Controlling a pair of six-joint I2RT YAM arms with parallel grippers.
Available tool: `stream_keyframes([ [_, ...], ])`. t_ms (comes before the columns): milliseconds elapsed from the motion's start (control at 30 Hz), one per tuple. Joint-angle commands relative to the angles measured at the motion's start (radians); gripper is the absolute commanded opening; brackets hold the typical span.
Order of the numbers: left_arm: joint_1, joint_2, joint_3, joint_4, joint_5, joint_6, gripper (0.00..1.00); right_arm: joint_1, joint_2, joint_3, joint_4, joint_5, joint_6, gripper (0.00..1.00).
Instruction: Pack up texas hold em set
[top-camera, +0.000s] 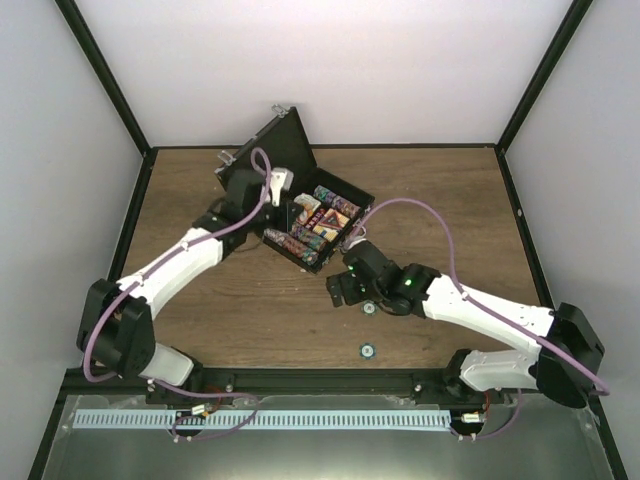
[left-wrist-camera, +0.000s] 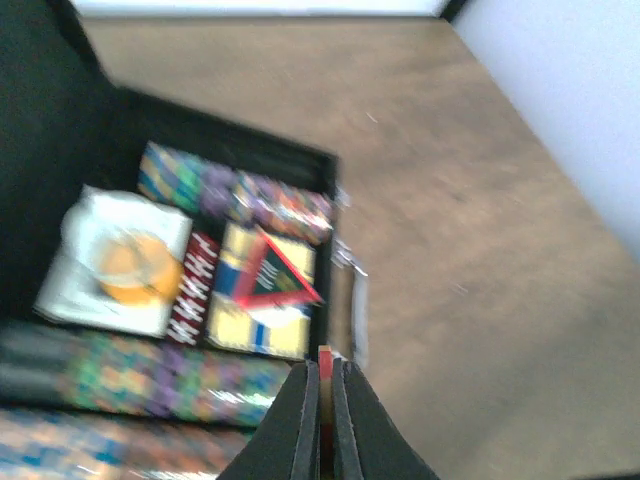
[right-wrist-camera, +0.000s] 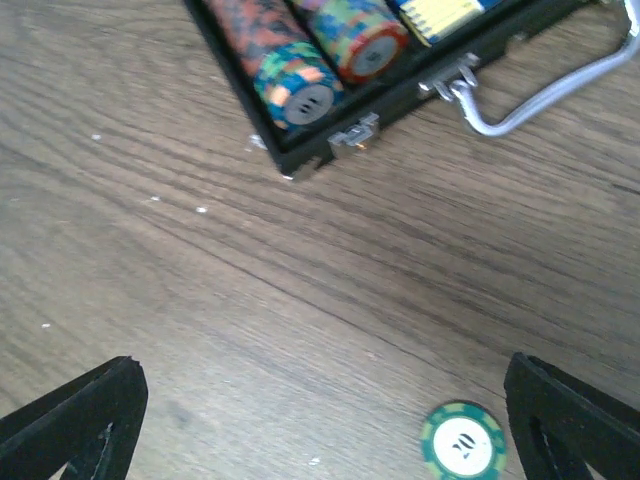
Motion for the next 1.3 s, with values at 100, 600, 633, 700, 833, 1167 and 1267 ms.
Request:
stream_keyframes([
  [100, 0.066, 0.154, 0.25, -0.328, -0.348, 0.385, 0.04, -0.071, -0.05, -0.094, 0.085, -0.048, -0.024, 1.0],
  [600, 0.001, 0.286, 0.217, -0.17, -0.064, 0.423, 0.04, -0.168, -0.115, -0.233, 0.129, -0.024, 0.01, 1.0],
  [633, -0.023, 0.293, 0.219, -0.168, -0.066, 0.418, 0.04, -0.178, -0.118, -0.242, 0.134, -0.027, 0.013, 1.0],
  [700, -0.059, 0.311, 0.223, -0.162, -0.053, 0.408, 0.04, -0.184, -0.123, -0.248, 0.139, -0.031, 0.02, 1.0],
  [833, -0.103, 0.341, 0.234, -0.152, -0.057, 0.401, 0.04, -0.184, -0.125, -0.25, 0.144, -0.037, 0.029, 1.0],
  [1167, -0.142, 0.405, 0.271, -0.182, -0.134, 0.404, 0.04, -0.184, -0.122, -0.269, 0.156, -0.055, 0.04, 1.0],
  [1267, -0.147, 0.418, 0.276, -0.185, -0.184, 0.406, 0.04, -0.184, -0.123, -0.269, 0.162, -0.06, 0.04, 1.0],
])
